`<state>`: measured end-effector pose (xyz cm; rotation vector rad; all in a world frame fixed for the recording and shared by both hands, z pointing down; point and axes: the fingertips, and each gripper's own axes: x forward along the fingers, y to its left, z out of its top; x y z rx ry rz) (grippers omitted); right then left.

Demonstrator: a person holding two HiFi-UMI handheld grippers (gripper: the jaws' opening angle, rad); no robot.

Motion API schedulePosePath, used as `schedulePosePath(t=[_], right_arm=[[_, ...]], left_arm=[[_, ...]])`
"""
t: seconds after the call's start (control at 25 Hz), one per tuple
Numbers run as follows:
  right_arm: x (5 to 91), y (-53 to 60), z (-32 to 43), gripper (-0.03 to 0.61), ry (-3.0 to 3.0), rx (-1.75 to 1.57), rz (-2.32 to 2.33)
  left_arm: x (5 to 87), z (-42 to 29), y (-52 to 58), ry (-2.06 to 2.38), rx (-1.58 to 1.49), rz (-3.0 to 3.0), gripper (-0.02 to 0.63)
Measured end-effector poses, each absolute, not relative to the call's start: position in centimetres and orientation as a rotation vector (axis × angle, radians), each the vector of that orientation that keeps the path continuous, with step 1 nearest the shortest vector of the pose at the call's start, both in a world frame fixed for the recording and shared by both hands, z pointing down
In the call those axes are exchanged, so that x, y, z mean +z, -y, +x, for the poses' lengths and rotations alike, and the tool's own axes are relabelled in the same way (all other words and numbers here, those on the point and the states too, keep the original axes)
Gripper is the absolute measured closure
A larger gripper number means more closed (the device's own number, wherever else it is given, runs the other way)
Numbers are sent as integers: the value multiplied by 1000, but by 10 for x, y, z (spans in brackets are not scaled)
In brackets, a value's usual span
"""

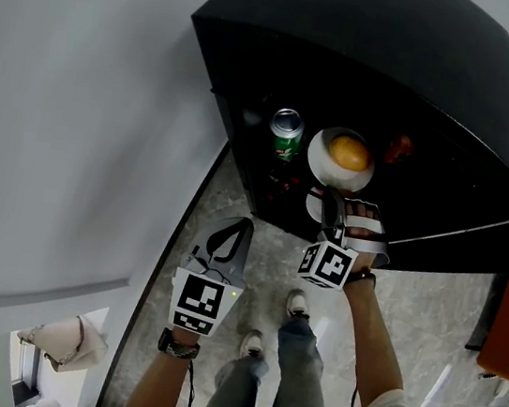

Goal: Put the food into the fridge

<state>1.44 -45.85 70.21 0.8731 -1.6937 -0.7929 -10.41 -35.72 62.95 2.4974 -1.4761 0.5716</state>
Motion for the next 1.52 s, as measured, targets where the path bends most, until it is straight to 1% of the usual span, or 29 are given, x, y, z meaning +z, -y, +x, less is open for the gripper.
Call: schedulePosePath(t=[0.32,0.52,0.72,0.84,1.52], right_arm=[[699,473,17,551,1708,-743,891],[698,468,19,532,1726,-710,875],[684,459,19,542,1748,-674,883],[660,450,23,571,1794,-617,950],[481,371,63,574,1949,-464,1236]], left_arm=[[628,-105,360,1484,576,2482,615],[619,-104,361,1485,579,2478,614],[602,-104,358,1488,582,2480,614],[583,-102,355,1490,574,2489,614],[446,-79,305,1476,528,2608,612]])
